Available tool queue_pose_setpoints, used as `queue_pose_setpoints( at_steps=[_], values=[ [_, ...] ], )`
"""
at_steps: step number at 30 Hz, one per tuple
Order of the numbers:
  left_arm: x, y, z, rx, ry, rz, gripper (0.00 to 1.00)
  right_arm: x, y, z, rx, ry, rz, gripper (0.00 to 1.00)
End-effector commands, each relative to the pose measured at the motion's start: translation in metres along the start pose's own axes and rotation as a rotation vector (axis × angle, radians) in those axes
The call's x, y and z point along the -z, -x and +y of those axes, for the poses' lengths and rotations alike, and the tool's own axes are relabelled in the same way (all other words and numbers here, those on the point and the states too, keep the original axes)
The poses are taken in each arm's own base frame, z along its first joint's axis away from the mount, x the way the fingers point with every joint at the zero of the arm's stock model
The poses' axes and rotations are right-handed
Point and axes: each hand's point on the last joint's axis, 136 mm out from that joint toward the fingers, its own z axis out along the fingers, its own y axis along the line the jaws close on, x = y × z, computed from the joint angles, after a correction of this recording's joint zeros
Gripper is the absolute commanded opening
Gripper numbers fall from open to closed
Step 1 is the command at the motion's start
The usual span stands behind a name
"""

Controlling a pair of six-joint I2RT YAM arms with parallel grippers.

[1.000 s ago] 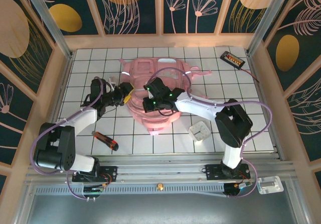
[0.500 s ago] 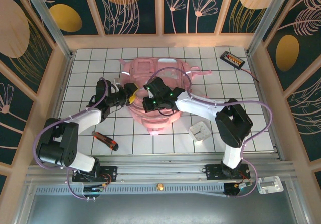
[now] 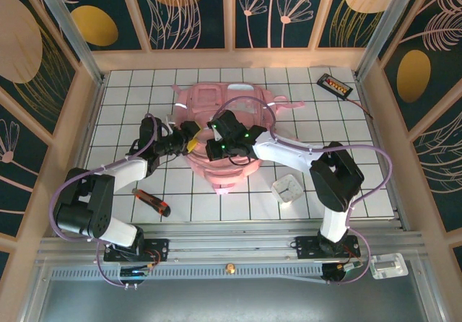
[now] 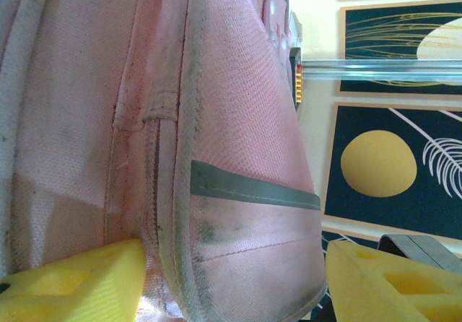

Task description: Pack the student bag

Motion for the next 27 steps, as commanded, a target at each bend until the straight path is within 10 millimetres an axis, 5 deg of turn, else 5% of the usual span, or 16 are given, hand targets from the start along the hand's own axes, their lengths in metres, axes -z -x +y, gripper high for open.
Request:
queue_pose_setpoints(
  at_steps=[1,5,9,22,27],
  values=[
    [-0.008,-0.001,-0.003,-0.009,-0.005,0.013,0.6,0.006,0.007,0.011,0.019,0.052,-0.025,0.0],
    [-0.013,0.0,-0.003,-0.005,-0.007,0.02,0.17,0.006,0.006,0.009,0.02,0.045,-0.021,0.0],
    [-0.011,0.002,0.0,-0.03,0.013,0.008,0.0,0.012,0.004,0.001,0.022,0.025,-0.021,0.0],
    [0.005,0.022,-0.004,-0.079,0.044,-0.05,0.0,0.054,-0.011,-0.076,-0.022,-0.11,-0.013,0.0],
    [0.009,0.029,-0.003,-0.083,0.049,-0.058,0.0,0.057,-0.011,-0.078,-0.009,-0.106,-0.008,0.0]
  ],
)
